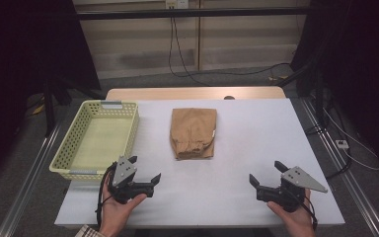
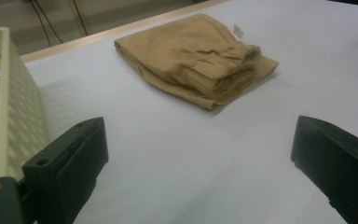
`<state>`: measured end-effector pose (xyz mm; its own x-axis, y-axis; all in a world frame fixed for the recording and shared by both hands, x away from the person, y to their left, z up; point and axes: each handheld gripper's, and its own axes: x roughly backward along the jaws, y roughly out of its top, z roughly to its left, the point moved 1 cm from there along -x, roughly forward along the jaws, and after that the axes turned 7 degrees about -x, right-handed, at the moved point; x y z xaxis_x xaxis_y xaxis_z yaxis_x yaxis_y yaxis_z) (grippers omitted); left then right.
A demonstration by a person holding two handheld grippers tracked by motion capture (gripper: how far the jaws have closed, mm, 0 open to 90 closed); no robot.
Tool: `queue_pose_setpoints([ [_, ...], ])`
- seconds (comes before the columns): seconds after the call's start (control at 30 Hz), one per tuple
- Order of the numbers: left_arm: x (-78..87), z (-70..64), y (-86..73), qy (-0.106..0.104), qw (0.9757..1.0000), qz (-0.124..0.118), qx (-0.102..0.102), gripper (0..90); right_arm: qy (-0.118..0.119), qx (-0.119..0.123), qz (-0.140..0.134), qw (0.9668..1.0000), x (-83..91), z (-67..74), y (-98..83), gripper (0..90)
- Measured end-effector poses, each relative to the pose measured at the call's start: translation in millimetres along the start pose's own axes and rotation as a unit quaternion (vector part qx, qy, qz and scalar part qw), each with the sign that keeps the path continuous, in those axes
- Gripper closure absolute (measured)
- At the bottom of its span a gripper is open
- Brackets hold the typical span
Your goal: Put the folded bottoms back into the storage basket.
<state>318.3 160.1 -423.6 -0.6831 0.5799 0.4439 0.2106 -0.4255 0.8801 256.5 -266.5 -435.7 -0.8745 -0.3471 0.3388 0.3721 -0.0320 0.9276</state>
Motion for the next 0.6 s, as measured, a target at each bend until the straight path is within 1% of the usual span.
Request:
queue_pose_setpoints([
  [0.1, -1.8, -0.8, 2.3, 0.001, 1.0000, -0.003, -0.001, 3.8, 0.000, -0.001, 0.001, 1.0000, 0.5, 0.1, -0.1, 3.2],
  [0.13, -2.6, -1.1, 3.4, -0.001, 1.0000, -0.001, 0.003, 3.8, 0.000, -0.001, 0.001, 1.0000, 0.5, 0.1, -0.1, 3.2],
  [0.17, -3.3, -1.1, 4.0, -0.005, 1.0000, 0.002, 0.005, 3.6, 0.000, 0.000, 0.001, 1.0000, 0.5, 0.0, -0.1, 3.3],
  [0.2, -5.5, -1.9, 5.0, -0.006, 0.9999, 0.011, 0.002, 3.8, 0.000, -0.001, 0.001, 1.0000, 0.3, 0.1, -0.1, 3.3],
  [0.23, -5.5, -1.9, 5.0, -0.006, 0.9999, 0.011, 0.002, 4.3, 0.000, -0.001, 0.001, 1.0000, 0.3, 0.1, -0.1, 3.3],
  [0.27, -8.0, -2.0, 5.5, -0.003, 0.9997, 0.021, 0.007, 4.6, 0.000, 0.001, 0.002, 1.0000, -0.2, -0.1, -0.1, 3.3],
  [0.3, -9.2, -1.0, 5.6, -0.006, 0.9997, 0.022, 0.009, 4.7, 0.000, 0.001, 0.001, 1.0000, -0.5, 0.0, -0.1, 3.4],
  [0.33, -9.2, -1.0, 5.6, -0.006, 0.9997, 0.022, 0.009, 4.8, 0.000, 0.001, 0.001, 1.0000, -0.5, 0.0, -0.1, 3.4],
  [0.37, -10.9, 0.3, 6.9, -0.009, 0.9996, 0.021, 0.015, 5.0, 0.000, 0.002, 0.004, 1.0000, -0.7, 0.5, -0.1, 3.4],
  [0.43, -10.8, 0.6, 7.9, -0.009, 0.9996, 0.023, 0.015, 4.9, -0.001, 0.001, 0.003, 1.0000, -0.8, 1.2, 0.3, 3.4],
  [0.47, -11.1, 0.8, 8.8, -0.013, 0.9996, 0.019, 0.016, 4.9, -0.001, 0.003, 0.003, 1.0000, -0.9, 1.5, 0.5, 3.5],
  [0.53, -10.7, 0.4, 10.9, -0.013, 0.9996, 0.020, 0.015, 4.9, -0.001, 0.005, 0.004, 1.0000, -1.5, 2.5, 0.6, 3.5],
  [0.57, -11.3, 0.9, 12.0, -0.013, 0.9997, 0.011, 0.015, 5.0, 0.000, 0.007, 0.005, 1.0000, -1.8, 3.1, 0.5, 3.7],
  [0.6, -11.2, 1.8, 12.7, -0.013, 0.9997, 0.011, 0.017, 4.9, -0.001, 0.008, 0.006, 0.9999, -2.0, 3.6, 0.5, 3.9],
])
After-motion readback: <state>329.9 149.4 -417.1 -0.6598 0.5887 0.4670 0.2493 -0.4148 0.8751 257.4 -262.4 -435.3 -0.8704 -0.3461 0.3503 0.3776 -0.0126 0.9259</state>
